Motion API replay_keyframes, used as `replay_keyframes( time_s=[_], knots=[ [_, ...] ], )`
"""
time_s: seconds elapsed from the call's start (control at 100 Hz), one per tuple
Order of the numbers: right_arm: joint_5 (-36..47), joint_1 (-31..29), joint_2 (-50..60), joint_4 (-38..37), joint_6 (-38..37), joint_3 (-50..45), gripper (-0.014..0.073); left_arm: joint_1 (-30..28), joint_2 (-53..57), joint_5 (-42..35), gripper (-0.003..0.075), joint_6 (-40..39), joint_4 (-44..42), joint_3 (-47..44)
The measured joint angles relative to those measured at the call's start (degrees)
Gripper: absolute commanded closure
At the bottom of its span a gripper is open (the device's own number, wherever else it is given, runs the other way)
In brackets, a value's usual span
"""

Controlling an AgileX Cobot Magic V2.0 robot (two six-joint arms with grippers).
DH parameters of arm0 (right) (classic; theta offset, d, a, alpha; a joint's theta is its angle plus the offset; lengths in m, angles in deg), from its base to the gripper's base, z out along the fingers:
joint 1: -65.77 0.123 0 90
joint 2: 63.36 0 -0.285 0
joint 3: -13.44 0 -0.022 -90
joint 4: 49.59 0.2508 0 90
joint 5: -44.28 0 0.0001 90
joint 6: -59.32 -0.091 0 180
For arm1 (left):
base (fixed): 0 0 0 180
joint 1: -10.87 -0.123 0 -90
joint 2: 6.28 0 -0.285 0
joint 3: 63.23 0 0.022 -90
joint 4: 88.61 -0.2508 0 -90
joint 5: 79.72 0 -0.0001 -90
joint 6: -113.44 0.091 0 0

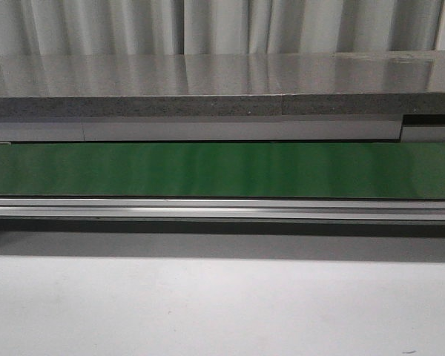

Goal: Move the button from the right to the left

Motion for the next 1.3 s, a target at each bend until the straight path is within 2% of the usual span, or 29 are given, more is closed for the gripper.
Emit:
replay_keyframes(
  time_s=[0.81,1.1,1.19,1.3],
  knots=[
    [0.0,0.0,0.0,0.0,0.0,0.0,0.0661,0.0,35.83,-15.39,0.0741,0.0,-0.1,-32.14],
    [0.0,0.0,0.0,0.0,-0.12,0.0,0.0661,0.0,43.07,-27.07,0.0741,-0.28,-1.54,-42.95],
    [0.0,0.0,0.0,0.0,-0.12,0.0,0.0661,-0.57,44.9,-32.5,0.0741,-4.05,-5.97,-46.52],
    [0.0,0.0,0.0,0.0,-0.12,0.0,0.0661,-3.02,46.54,-36.66,0.0741,-14.99,-14.49,-50.34]
  ],
)
